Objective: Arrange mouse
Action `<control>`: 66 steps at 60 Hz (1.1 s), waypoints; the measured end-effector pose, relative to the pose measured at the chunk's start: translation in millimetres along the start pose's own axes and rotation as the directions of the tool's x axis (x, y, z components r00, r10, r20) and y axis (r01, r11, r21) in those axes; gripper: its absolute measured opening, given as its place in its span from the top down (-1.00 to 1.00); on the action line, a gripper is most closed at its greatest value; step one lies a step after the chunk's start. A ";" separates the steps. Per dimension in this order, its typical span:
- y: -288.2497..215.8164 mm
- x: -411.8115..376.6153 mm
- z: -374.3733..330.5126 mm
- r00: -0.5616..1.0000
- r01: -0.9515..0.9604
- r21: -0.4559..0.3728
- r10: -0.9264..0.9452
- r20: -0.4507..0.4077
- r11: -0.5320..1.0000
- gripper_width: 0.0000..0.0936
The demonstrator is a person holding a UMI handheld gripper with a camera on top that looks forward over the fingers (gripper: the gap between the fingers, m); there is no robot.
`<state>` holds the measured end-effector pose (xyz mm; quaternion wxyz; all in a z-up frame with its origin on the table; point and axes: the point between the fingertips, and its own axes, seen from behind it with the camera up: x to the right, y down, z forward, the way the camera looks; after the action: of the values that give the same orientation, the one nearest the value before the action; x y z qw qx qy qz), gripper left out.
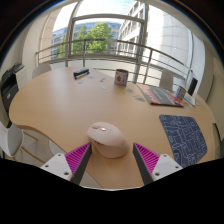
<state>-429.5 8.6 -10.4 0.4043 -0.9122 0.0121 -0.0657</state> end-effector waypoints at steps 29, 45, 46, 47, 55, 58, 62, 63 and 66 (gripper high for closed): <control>-50.1 2.3 65.2 0.992 -0.024 0.053 0.017 0.126 0.998 -0.17; -57.5 -2.1 62.4 0.989 -0.040 0.041 0.033 0.143 0.998 0.15; -61.1 -1.6 59.2 0.989 -0.040 0.048 0.033 0.144 0.998 0.15; -66.4 -0.3 54.9 0.989 -0.038 0.061 0.029 0.142 0.997 0.16; -140.9 11.2 -20.5 0.981 -0.081 0.213 0.040 0.189 0.974 0.15; -177.1 27.8 -54.9 0.977 -0.107 0.290 0.047 0.208 0.951 0.16; -216.2 59.5 -96.8 0.973 -0.128 0.378 0.043 0.225 0.917 0.16; -224.0 70.5 -104.7 0.974 -0.135 0.398 0.046 0.224 0.907 0.16; -244.7 102.9 -122.6 0.977 -0.142 0.434 0.054 0.209 0.890 0.16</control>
<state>-351.1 75.3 263.3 0.6047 -0.7953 0.0040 0.0415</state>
